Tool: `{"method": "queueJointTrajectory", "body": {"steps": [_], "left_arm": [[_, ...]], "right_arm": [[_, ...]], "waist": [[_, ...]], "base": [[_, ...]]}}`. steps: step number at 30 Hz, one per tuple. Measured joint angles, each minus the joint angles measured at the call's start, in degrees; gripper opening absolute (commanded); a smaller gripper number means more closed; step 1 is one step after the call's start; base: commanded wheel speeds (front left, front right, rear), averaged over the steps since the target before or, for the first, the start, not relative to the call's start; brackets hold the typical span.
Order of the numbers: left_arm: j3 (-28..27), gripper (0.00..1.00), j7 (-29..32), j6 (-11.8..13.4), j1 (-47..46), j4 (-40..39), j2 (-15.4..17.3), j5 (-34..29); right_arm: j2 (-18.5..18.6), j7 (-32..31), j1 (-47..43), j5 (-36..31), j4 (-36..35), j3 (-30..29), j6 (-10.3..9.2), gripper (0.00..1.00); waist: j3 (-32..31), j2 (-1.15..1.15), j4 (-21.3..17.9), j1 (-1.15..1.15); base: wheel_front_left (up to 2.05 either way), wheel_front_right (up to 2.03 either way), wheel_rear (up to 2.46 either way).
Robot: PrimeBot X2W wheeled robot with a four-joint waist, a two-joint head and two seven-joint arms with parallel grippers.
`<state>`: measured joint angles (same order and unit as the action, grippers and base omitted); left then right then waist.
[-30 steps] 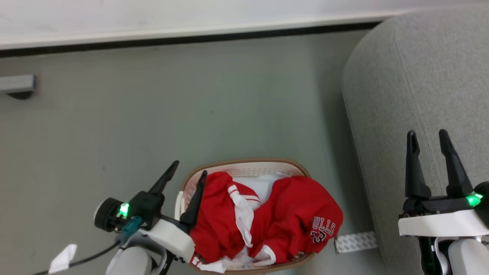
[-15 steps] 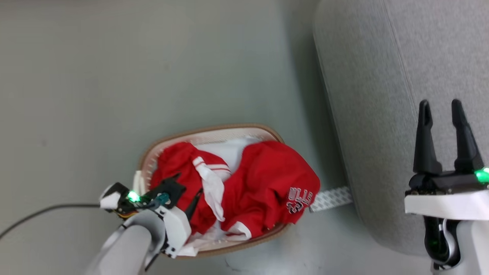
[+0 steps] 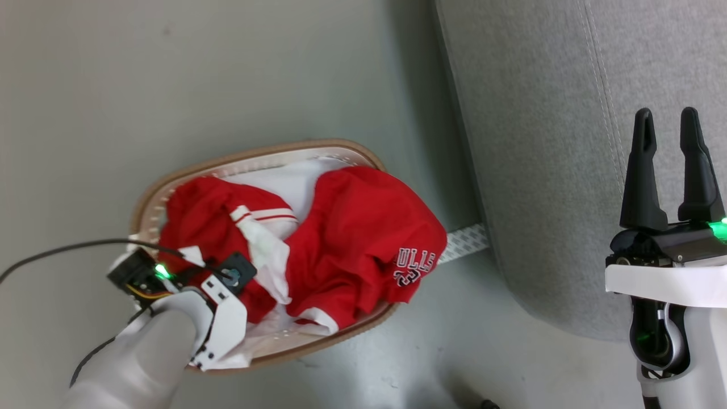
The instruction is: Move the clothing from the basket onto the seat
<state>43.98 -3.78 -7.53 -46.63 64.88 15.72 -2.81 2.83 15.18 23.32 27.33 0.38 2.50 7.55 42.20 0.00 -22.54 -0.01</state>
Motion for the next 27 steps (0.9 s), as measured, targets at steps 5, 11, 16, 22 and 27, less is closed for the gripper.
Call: {"method": "queueJointTrajectory", "body": {"steps": [5, 11, 16, 22, 27], "left_arm": [[7.0, 1.0, 2.9, 0.2, -2.8, 4.0, 0.3, -0.3], [12.0, 1.0, 4.7, 0.0, -4.7, 6.3, 1.7, 1.7], [14.9, 0.0, 4.6, 0.0, -5.8, 6.8, 2.0, 4.6], [17.6, 0.0, 3.1, 0.0, -6.1, 6.8, 1.6, 8.3], [18.0, 0.0, 0.6, 0.0, -5.9, 6.5, -0.2, 11.8]], "right_arm": [[0.0, 0.0, 0.4, 1.5, -0.3, 1.0, 0.0, 1.0], [0.0, 0.0, 1.0, 2.8, -0.4, 1.8, 0.0, 1.0], [0.0, 0.0, 1.0, 3.0, -0.3, 1.8, 0.0, 1.0], [0.0, 0.0, 0.9, 2.8, 0.1, 1.2, 0.0, 1.0], [0.0, 0.0, 0.9, 0.8, 0.8, -0.1, 0.0, 1.0]], "waist": [[2.5, 0.0, -2.2, 0.0], [4.9, 0.0, -4.5, 0.0], [5.2, 0.0, -5.4, 0.0], [3.2, 0.0, -4.7, 0.0], [-0.4, 0.0, -3.1, 0.0]], "base": [[0.0, 0.0, 0.0], [0.0, 0.0, 0.0], [0.0, 0.0, 0.0], [0.0, 0.0, 0.0], [0.0, 0.0, 0.0]]}}
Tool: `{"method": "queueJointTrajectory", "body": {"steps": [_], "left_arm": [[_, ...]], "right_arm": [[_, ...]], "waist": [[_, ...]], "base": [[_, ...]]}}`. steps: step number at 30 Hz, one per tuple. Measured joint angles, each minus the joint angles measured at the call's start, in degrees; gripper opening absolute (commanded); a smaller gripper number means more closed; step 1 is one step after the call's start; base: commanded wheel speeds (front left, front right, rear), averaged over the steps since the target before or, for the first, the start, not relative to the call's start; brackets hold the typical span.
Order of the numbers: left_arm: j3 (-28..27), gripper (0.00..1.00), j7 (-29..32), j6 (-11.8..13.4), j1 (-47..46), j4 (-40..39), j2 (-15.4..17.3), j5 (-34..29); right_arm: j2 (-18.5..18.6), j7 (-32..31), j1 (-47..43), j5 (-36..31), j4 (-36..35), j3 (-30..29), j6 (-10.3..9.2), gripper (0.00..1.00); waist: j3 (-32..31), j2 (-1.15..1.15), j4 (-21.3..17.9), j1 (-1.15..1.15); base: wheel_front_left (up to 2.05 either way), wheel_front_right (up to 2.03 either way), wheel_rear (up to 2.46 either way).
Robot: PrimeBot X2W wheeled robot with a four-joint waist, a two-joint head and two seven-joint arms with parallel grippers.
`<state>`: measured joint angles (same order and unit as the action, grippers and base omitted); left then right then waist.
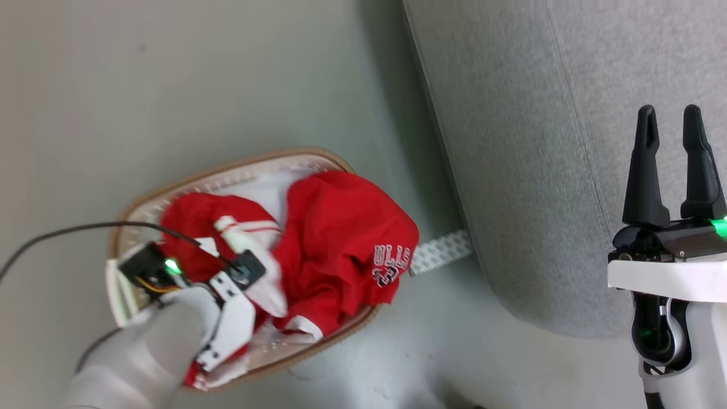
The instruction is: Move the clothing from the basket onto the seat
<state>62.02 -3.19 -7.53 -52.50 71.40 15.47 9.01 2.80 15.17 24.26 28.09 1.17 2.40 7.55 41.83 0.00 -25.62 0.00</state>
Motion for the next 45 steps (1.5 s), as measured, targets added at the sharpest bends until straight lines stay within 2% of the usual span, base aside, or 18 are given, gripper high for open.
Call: {"method": "queueJointTrajectory", "body": {"steps": [7, 12, 16, 21, 26, 29, 36, 45], "left_arm": [[0.4, 0.0, -5.2, 0.0, 3.5, -1.4, -3.6, 4.5], [-0.8, 0.0, -9.5, 0.0, 6.4, -4.0, -6.3, 10.3], [-2.1, 0.0, -11.1, 0.0, 8.1, -7.0, -7.0, 14.1], [-4.8, 0.0, -11.8, 0.0, 9.9, -11.5, -6.9, 17.2], [-10.3, 0.0, -11.9, 0.1, 13.1, -22.5, -5.8, 20.3], [-12.4, 0.0, -11.9, 0.1, 15.0, -28.9, -4.0, 20.5], [-18.3, 0.0, -11.9, 2.3, 17.1, -41.5, -1.7, 23.2], [-21.7, 0.0, -9.8, 5.9, 17.7, -53.1, -0.6, 26.2]], "right_arm": [[0.0, 0.0, -2.0, -3.8, 1.6, -1.6, 0.0, 1.0], [-0.1, 0.0, -4.8, -6.4, 3.2, -2.5, 0.0, 1.0], [-0.1, 0.0, -6.5, -7.6, 4.1, -2.7, 0.0, 1.0], [0.0, 0.0, -8.3, -8.0, 4.5, -2.7, 0.0, 1.0], [0.0, 0.0, -10.7, -8.2, 5.1, -2.2, 0.0, 1.0], [-0.1, 0.0, -11.7, -8.2, 5.3, -1.6, 0.0, 1.0], [0.0, 0.0, -13.6, -8.3, 6.1, 0.3, 0.0, 1.0], [-0.1, 0.0, -14.8, -7.7, 6.3, 4.7, 0.0, 1.0]], "waist": [[-8.0, 0.0, 3.1, 0.0], [-15.9, 0.0, 6.5, 0.01], [-20.9, 0.0, 8.9, 0.01], [-25.8, 0.0, 11.0, 0.01], [-31.1, 0.0, 13.6, 0.02], [-33.5, 0.0, 15.3, 0.02], [-37.4, 0.0, 18.6, 0.02], [-41.0, 0.0, 20.4, 0.01]], "base": [[0.0, 0.0, 0.0], [0.0, 0.0, 0.0], [0.0, 0.0, 0.0], [0.0, 0.0, 0.0], [0.0, 0.0, 0.0], [0.0, 0.0, 0.0], [0.0, 0.0, 0.0], [0.0, 0.0, 0.0]]}}
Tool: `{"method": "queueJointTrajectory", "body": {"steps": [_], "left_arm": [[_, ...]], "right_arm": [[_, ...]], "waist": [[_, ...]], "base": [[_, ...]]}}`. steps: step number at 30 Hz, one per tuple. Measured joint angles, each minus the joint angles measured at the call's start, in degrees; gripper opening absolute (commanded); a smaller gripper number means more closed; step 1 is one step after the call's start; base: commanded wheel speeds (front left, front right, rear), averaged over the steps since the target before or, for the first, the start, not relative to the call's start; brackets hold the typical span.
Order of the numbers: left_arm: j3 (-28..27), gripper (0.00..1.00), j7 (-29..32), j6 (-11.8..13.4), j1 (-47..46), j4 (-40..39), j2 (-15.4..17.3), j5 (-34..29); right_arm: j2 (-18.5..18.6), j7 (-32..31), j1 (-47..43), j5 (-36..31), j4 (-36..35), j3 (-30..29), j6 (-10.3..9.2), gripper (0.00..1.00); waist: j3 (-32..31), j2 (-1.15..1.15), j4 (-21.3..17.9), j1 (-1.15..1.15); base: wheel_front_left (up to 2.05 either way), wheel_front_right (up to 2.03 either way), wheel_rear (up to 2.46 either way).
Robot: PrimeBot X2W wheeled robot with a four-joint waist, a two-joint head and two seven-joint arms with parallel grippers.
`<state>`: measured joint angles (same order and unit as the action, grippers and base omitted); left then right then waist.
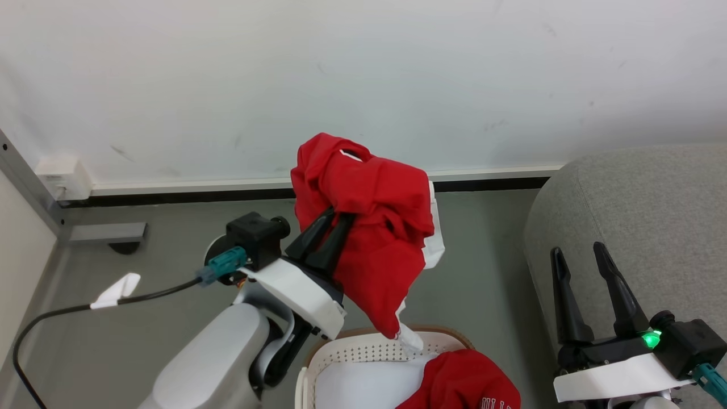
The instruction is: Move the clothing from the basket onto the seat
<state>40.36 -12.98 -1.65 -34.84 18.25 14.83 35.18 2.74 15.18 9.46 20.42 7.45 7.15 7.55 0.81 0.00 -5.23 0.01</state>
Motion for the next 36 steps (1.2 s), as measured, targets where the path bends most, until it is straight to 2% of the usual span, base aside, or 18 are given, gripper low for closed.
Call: {"method": "queueJointTrajectory", "body": {"steps": [9, 16, 22, 25, 31, 36], "left_arm": [[-1.0, 0.0, 1.3, 1.7, 0.4, -4.2, 0.6, 1.3], [-1.1, 0.0, 1.4, 2.3, 0.7, -4.6, 0.7, 1.6], [-0.9, 0.0, 1.5, 2.3, 0.6, -4.4, 0.6, 1.7], [-0.7, 0.0, 1.5, 2.2, 0.6, -4.1, 0.5, 1.7], [0.0, 0.0, 1.3, 2.1, 0.5, -3.7, -0.3, 1.9], [1.1, 0.0, 1.2, 1.9, 0.5, -3.5, -1.4, 1.9]], "right_arm": [[0.1, 0.0, -0.1, 0.4, -0.2, 2.8, 0.0, 1.0], [1.1, 0.0, -0.3, 2.9, -0.6, 11.0, -0.01, 1.0], [5.1, 0.0, -0.1, 3.9, 0.0, 23.6, 0.0, 1.0], [6.3, 0.0, 0.4, 4.1, 1.3, 27.6, -0.01, 1.0], [6.1, 0.0, 4.4, 4.4, 5.9, 32.8, -0.01, 1.0], [4.0, 0.0, 9.6, 4.6, 12.6, 36.9, 0.0, 1.0]], "waist": [[-0.1, 0.0, 0.2, 0.0], [0.0, 0.0, 0.1, -0.01], [0.1, 0.0, 0.4, -0.01], [0.2, 0.0, 0.8, -0.01], [-0.1, 0.0, 1.9, -0.01], [-0.4, 0.0, 3.0, -0.01]], "base": [[0.0, 0.0, 0.0], [0.0, 0.0, 0.0], [0.0, 0.0, 0.0], [0.0, 0.0, 0.0], [0.0, 0.0, 0.0], [0.0, 0.0, 0.0]]}}
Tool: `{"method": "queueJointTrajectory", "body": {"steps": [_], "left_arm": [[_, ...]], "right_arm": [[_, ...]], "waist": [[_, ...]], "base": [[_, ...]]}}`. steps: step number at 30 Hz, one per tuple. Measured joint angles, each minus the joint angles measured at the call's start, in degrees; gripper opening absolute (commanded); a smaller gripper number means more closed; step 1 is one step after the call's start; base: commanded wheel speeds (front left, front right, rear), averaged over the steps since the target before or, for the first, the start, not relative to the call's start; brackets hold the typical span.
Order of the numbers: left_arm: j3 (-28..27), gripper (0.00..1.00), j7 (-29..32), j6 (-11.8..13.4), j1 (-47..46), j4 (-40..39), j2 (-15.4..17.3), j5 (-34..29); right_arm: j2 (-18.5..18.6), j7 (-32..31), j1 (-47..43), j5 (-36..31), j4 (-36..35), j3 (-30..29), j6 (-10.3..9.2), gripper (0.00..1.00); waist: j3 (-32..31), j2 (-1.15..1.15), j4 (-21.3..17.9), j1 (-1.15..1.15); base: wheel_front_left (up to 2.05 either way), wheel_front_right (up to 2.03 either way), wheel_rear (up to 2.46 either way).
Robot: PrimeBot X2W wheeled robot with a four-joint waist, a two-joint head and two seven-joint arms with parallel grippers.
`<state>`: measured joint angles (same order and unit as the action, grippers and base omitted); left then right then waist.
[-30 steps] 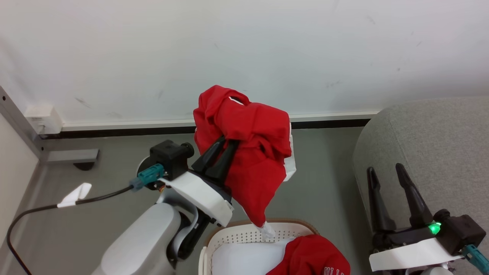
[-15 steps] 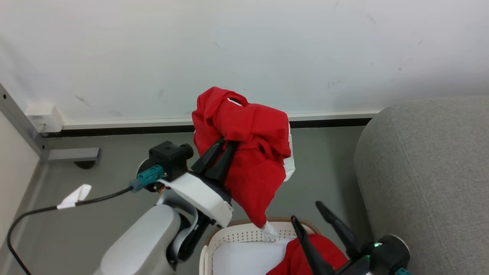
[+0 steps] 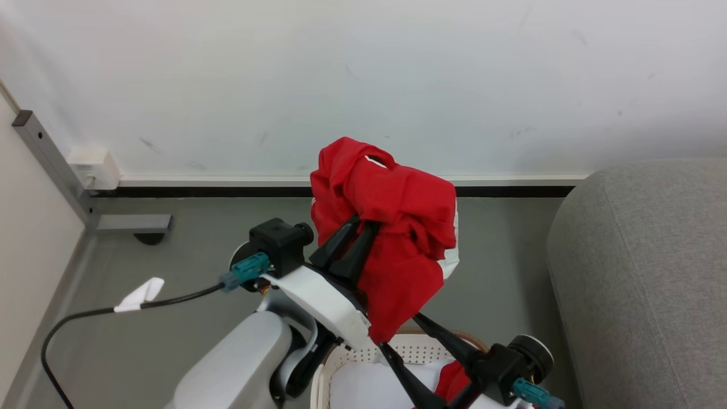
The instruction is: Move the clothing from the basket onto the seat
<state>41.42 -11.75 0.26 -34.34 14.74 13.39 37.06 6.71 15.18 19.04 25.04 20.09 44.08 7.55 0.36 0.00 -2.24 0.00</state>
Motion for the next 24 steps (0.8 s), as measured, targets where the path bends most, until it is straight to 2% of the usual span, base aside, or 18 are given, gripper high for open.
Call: {"method": "queueJointTrajectory", "body": {"steps": [9, 14, 21, 24], "left_arm": [[2.0, 0.0, 0.0, -1.1, -0.2, 1.2, -2.1, 0.1], [2.4, 0.0, 0.0, -1.3, -0.6, 1.6, -2.8, 0.2], [2.8, 0.0, -0.2, -1.5, -0.7, 2.1, -3.0, 0.4], [3.2, 0.0, -0.2, -1.5, -0.7, 2.2, -3.2, 0.4]], "right_arm": [[-2.6, 0.0, 7.0, 1.7, 9.7, 3.5, 0.0, 1.0], [-3.2, 0.0, 9.3, 2.4, 11.4, 5.6, 0.0, 1.0], [-3.6, 0.0, 10.4, 4.6, 12.1, 5.4, 0.0, 1.0], [-3.7, 0.0, 11.9, 5.4, 13.2, 3.6, 0.0, 1.0]], "waist": [[-0.4, 0.0, 3.2, 0.0], [-0.6, 0.0, 5.0, -0.01], [-0.5, 0.0, 6.7, 0.0], [-0.3, 0.0, 7.0, 0.0]], "base": [[0.0, 0.0, 0.0], [0.0, 0.0, 0.0], [0.0, 0.0, 0.0], [0.0, 0.0, 0.0]]}}
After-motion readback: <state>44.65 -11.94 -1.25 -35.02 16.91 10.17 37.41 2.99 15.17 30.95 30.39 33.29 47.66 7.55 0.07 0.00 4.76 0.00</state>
